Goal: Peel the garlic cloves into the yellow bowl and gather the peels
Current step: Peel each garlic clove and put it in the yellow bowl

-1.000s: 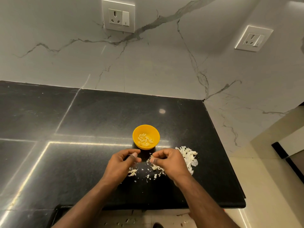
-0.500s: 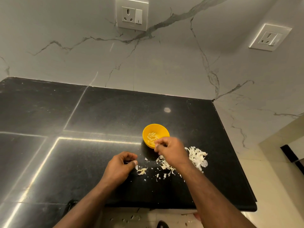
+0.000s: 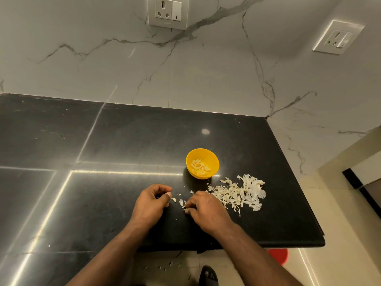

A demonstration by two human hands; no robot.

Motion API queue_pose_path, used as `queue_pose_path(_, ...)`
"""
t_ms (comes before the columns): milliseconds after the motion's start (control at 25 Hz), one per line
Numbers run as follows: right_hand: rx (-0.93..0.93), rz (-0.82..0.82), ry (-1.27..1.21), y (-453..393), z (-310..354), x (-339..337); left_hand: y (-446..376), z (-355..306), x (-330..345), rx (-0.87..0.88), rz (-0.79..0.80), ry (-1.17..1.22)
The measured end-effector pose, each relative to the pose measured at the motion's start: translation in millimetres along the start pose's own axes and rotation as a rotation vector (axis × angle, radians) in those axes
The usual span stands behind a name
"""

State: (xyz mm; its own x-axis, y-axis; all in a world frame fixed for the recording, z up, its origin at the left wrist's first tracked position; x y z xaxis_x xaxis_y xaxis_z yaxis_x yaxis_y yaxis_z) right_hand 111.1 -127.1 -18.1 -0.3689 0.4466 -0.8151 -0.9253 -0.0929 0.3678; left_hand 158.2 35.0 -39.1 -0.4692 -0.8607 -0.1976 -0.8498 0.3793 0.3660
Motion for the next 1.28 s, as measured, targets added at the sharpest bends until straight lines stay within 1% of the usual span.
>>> queue_pose_path(160, 0.046, -0.034, 0.022, 5.8, 3.6, 1.7, 6.5, -0.3, -3.3, 0.006, 0.015, 0.007)
queue_pose_path(360, -0.015, -0.123, 0.099, 18.5, 14.8, 5.7, 8.9, -2.6, 7.2, 0.020, 0.046, 0.010)
queue_pose_path(520, -0.064, -0.101, 0.152, 18.4, 19.8, 11.8, 6.5, -4.9, 16.2, 0.026, 0.036, -0.004)
queue_pose_path(600, -0.106, -0.080, 0.139, 19.5, 17.1, 8.4, 6.4, -11.8, 24.9, 0.040, 0.007, 0.004)
queue_pose_path(680, -0.110, -0.097, -0.019, 21.9, 7.0, -5.1, 6.0, -23.3, 34.1, 0.064, 0.004, -0.014)
queue_pose_path(800, -0.060, -0.127, -0.354, 24.9, -15.6, -31.2, 3.5, -36.7, 55.0, 0.105, 0.106, -0.078)
queue_pose_path(840, -0.055, -0.121, -0.417, 25.6, -23.6, -37.7, 4.5, -40.9, 64.2, 0.110, 0.142, -0.083)
queue_pose_path(920, -0.051, -0.115, -0.468, 28.2, -36.3, -48.4, 6.5, -47.5, 81.0, 0.123, 0.186, -0.050)
queue_pose_path(1120, -0.047, -0.153, -0.550, 37.6, -58.0, -58.8, 3.3, -52.4, 91.3, 0.092, 0.073, -0.072)
queue_pose_path(1280, -0.024, -0.174, -0.753, 38.7, -80.5, -57.2, 7.6, -56.6, 106.7, 0.124, 0.007, 0.110)
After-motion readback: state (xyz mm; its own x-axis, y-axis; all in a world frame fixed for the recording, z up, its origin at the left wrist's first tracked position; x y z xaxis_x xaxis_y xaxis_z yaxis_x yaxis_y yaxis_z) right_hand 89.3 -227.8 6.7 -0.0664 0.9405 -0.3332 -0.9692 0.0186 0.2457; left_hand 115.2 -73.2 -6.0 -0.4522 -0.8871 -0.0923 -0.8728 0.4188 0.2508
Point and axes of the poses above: each hand's wrist, its own y-axis away from the middle knuckle, its own x-axis out of the palm, z = x × y, the point moved 10 cm from there along -y, towards the middle knuckle, and after that the axes turned 13 degrees about z, right-handed, at the moved point
